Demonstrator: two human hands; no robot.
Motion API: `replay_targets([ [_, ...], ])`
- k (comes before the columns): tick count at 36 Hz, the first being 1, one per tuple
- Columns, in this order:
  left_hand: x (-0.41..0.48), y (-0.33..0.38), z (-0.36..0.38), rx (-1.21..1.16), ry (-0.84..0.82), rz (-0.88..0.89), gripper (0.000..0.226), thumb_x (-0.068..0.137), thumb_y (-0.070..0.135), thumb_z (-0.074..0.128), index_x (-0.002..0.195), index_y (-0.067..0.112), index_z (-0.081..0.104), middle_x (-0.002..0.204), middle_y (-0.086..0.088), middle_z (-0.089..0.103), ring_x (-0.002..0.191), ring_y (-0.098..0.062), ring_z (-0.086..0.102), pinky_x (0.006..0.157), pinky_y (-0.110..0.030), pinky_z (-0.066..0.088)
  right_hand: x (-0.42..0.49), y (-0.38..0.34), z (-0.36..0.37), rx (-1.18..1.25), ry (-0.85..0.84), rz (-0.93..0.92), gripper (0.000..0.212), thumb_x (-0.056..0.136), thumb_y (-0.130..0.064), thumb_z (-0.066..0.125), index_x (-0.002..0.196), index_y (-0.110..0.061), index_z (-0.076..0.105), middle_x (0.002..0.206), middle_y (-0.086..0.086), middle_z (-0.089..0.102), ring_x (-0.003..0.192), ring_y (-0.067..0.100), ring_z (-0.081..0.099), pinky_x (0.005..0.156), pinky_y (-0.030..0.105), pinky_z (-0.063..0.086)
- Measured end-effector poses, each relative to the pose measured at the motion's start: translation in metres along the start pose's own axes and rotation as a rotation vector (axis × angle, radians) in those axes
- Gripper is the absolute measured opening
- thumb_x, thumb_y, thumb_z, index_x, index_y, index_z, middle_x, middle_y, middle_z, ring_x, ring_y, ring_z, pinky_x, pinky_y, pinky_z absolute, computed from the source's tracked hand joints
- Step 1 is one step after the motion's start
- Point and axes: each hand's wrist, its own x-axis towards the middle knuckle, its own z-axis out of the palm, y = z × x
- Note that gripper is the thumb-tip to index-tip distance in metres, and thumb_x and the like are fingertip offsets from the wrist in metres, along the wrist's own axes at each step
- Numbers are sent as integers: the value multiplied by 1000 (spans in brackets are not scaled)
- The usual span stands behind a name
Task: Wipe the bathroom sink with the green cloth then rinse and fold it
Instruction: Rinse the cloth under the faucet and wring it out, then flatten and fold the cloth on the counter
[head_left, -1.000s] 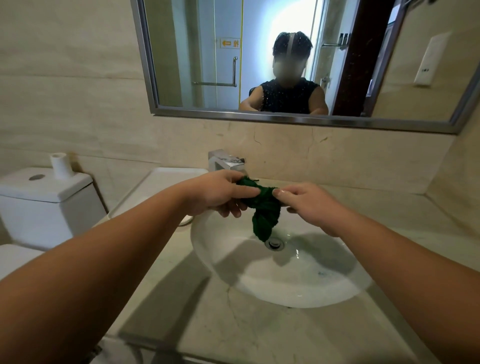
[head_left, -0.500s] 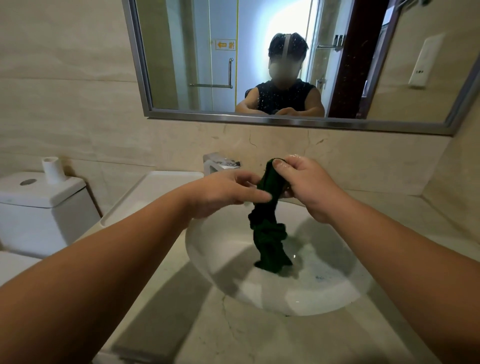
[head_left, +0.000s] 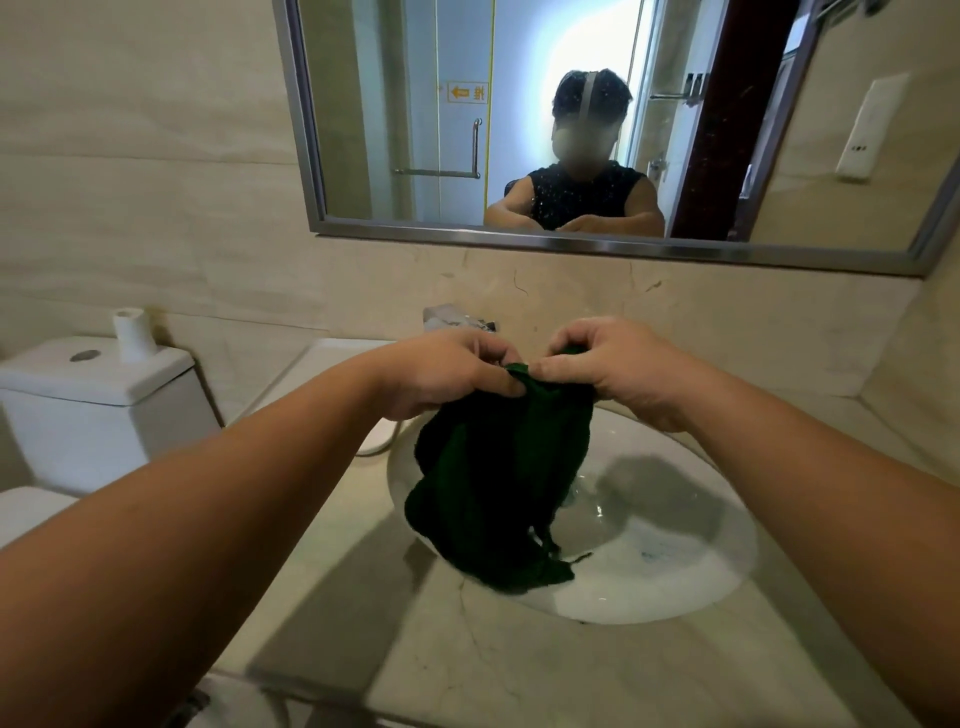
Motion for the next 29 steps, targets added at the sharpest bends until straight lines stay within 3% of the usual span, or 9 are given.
replay_targets([
  [3, -7, 1, -6, 34, 22, 13, 11, 96, 11, 72, 88, 19, 74, 120, -26, 69, 119, -44, 67, 111, -60, 50, 2, -2, -2, 43, -15, -14, 15, 86, -9, 80, 95, -6, 68, 82, 9, 64, 72, 17, 61, 62, 30, 52],
  [6, -18, -2, -16, 42, 5, -9, 13, 95, 8, 75, 105, 1, 70, 120, -26, 72, 114, -42, 71, 106, -56, 56, 5, -6, -6, 79, 48, -48, 14, 88, -5, 77, 93, -12, 65, 85, 11, 65, 75, 22, 63, 61, 32, 55],
  [10, -39, -4, -33, 130, -6, -82, 16, 94, -2, 72, 107, 6, 76, 110, -13, 80, 106, -29, 77, 93, -40, 62, 8, -21, -11, 141, 170, -113, 16, 93, -5, 71, 108, -4, 69, 97, 12, 68, 85, 22, 63, 76, 41, 56],
  [13, -56, -10, -49, 345, 31, -181, 26, 91, -2, 72, 106, 17, 81, 105, -4, 83, 102, -23, 79, 102, -46, 59, 12, -35, -14, 155, 193, -148, 20, 95, -5, 68, 115, -8, 73, 112, 19, 71, 93, 24, 67, 91, 47, 57],
  [16, -74, -15, -70, 382, 85, -263, 29, 89, -4, 72, 110, 13, 80, 106, -9, 83, 104, -28, 78, 103, -48, 59, 20, -47, -9, 110, 187, -184, 15, 97, -8, 67, 109, -10, 76, 104, 15, 73, 90, 22, 68, 85, 42, 60],
  [19, -92, -17, -95, 469, 138, -322, 26, 90, -4, 73, 101, 19, 79, 104, -11, 81, 92, -27, 75, 85, -39, 60, 31, -55, -2, 140, 254, -197, 11, 99, -16, 67, 103, -13, 76, 97, 13, 73, 87, 22, 69, 78, 40, 60],
  [21, -109, -19, -110, 516, 193, -364, 20, 93, 3, 73, 99, 22, 78, 99, -9, 75, 80, -21, 61, 68, -32, 49, 39, -58, 1, 181, 286, -194, 12, 100, -20, 65, 102, -15, 76, 97, 13, 72, 87, 25, 70, 74, 40, 61],
  [26, -151, -26, -141, 344, 379, -327, 16, 101, 10, 68, 114, 16, 75, 114, -11, 77, 109, -29, 72, 101, -48, 59, 54, -63, 23, 234, 248, -172, 17, 102, -19, 61, 110, -9, 72, 97, 14, 72, 85, 27, 70, 74, 43, 60],
  [29, -166, -37, -150, 207, 486, -260, 17, 106, 7, 59, 118, 11, 70, 112, -14, 75, 104, -29, 72, 98, -49, 61, 61, -64, 32, 286, 269, -140, 15, 102, -20, 61, 108, -13, 73, 99, 11, 74, 82, 23, 71, 73, 41, 58],
])
